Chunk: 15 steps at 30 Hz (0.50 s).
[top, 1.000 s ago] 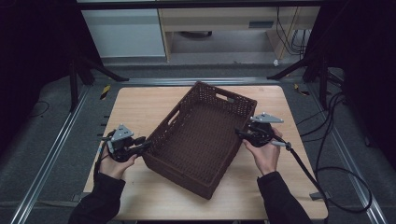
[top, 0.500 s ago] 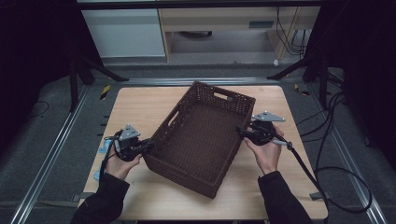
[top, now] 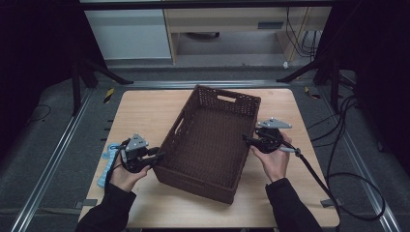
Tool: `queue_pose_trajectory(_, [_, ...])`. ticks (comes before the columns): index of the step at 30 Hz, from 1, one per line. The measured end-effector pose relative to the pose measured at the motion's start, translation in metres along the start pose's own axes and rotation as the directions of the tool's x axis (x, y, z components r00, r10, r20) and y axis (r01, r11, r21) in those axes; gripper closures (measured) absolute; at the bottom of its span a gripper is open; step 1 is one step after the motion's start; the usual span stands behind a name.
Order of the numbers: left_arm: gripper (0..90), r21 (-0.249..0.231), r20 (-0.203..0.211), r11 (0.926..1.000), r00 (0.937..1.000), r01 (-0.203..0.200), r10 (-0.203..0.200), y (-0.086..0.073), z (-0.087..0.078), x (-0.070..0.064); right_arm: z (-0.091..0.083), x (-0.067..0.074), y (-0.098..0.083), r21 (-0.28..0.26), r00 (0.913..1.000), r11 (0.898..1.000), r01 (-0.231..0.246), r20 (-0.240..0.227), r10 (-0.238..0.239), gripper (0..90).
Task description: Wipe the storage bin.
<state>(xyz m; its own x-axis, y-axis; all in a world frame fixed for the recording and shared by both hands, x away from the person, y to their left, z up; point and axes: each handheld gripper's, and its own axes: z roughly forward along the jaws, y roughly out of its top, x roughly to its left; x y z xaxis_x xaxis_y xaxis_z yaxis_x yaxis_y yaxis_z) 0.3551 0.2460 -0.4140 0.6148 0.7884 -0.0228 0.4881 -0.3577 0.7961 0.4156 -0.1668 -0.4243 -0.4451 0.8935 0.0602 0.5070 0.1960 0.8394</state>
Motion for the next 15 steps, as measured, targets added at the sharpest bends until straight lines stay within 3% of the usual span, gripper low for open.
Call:
queue_pose_trajectory(5, [57.7,-0.035,-0.026,0.9994,0.9996,-0.009,0.008,0.013,-0.003,0.005,0.002,0.000,0.000,0.002,0.9999,1.000,-0.009,-0.006,0.009,48.8])
queue_pose_trajectory(9, [57.5,-0.035,-0.031,0.9993,0.9995,-0.010,0.008,0.023,0.008,0.010,0.006,-0.002,0.001,-0.011,0.9999,1.000,-0.009,-0.009,0.009,50.6])
queue_pose_trajectory(15, [56.4,-0.022,0.012,0.9996,0.9997,-0.020,0.020,0.024,0.027,0.015,0.010,-0.005,0.002,-0.021,0.9998,1.000,-0.018,-0.012,0.018,51.2])
